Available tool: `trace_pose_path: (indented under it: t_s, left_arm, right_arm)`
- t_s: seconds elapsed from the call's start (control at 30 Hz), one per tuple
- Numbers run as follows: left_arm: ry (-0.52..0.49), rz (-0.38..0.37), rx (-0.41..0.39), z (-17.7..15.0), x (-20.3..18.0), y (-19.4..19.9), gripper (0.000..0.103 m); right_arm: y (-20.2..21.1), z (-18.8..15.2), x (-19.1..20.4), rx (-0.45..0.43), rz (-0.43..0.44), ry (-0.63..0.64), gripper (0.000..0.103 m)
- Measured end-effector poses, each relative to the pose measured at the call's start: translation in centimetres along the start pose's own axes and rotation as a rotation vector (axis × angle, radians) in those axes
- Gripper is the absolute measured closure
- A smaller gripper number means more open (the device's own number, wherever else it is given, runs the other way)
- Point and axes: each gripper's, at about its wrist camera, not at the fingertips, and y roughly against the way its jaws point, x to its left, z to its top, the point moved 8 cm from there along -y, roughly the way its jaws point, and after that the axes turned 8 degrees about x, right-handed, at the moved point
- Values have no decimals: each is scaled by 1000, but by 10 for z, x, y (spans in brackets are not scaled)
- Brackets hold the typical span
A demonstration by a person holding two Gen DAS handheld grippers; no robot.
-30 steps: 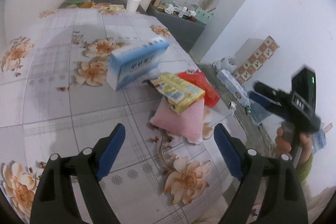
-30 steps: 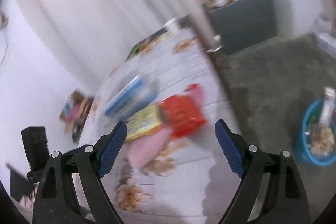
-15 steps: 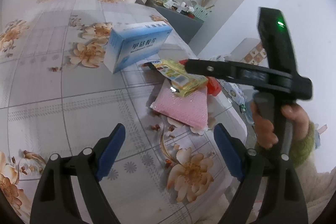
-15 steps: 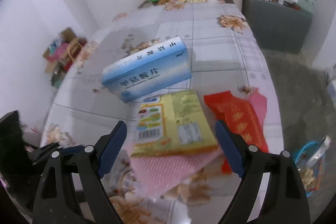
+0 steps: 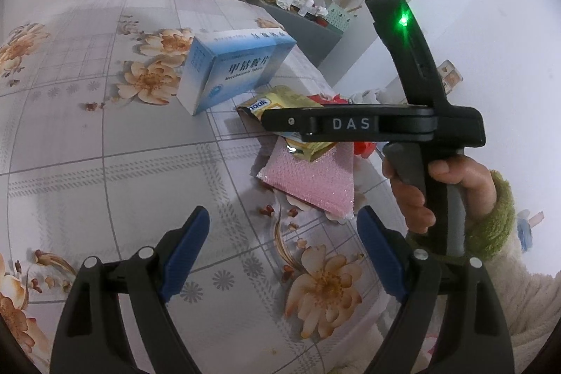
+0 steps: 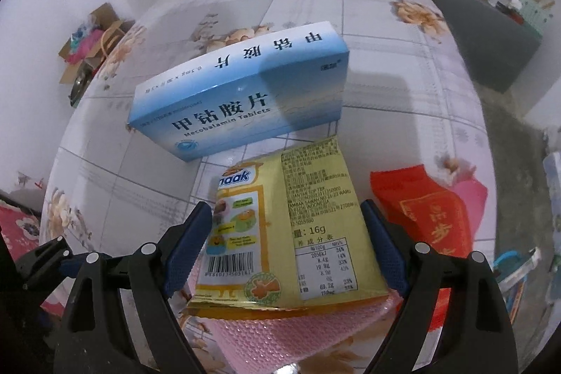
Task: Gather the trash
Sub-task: 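Grasp the yellow snack packet with right tool while left tool grasps pink mesh pad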
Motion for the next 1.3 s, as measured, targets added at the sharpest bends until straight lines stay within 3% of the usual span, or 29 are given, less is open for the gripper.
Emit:
trace_pose_path:
  t_s: [0.17, 0.2, 0.4, 0.77, 0.83, 0.87, 0.93, 1.0, 1.13, 1.3]
  left_arm:
    - [7, 7, -2, 2, 2, -1, 19]
    - [10, 6, -1, 2, 2, -2, 19]
    - [25, -14, 7, 4, -1, -5, 19]
    - [-1, 4, 21, 6, -13, -15, 19]
    - [-6, 6, 24, 7, -16, -17, 19]
    - [-10, 10, 28, 9, -19, -19, 19]
    - [-17, 17, 34, 13, -22, -22, 19]
    - [-32, 25, 46, 17, -28, -30, 11]
    - [-75, 49, 70, 25, -38, -45, 9]
    - [-159, 131, 108, 37, -51, -69, 7]
  right_arm:
    - [4, -1, 0, -17, 33, -15, 37]
    - [6, -2, 0, -22, 37, -17, 48]
    - [19, -7, -3, -62, 104, -60, 61]
    - [58, -31, -28, -191, 199, -184, 68]
    - [73, -42, -40, -238, 221, -232, 71]
    - [79, -49, -47, -256, 228, -255, 78]
    - [87, -61, -58, -277, 242, -296, 78]
    - [91, -75, -69, -283, 254, -330, 79]
    - [87, -102, -79, -264, 259, -369, 79]
    - [74, -133, -91, -233, 293, -438, 79]
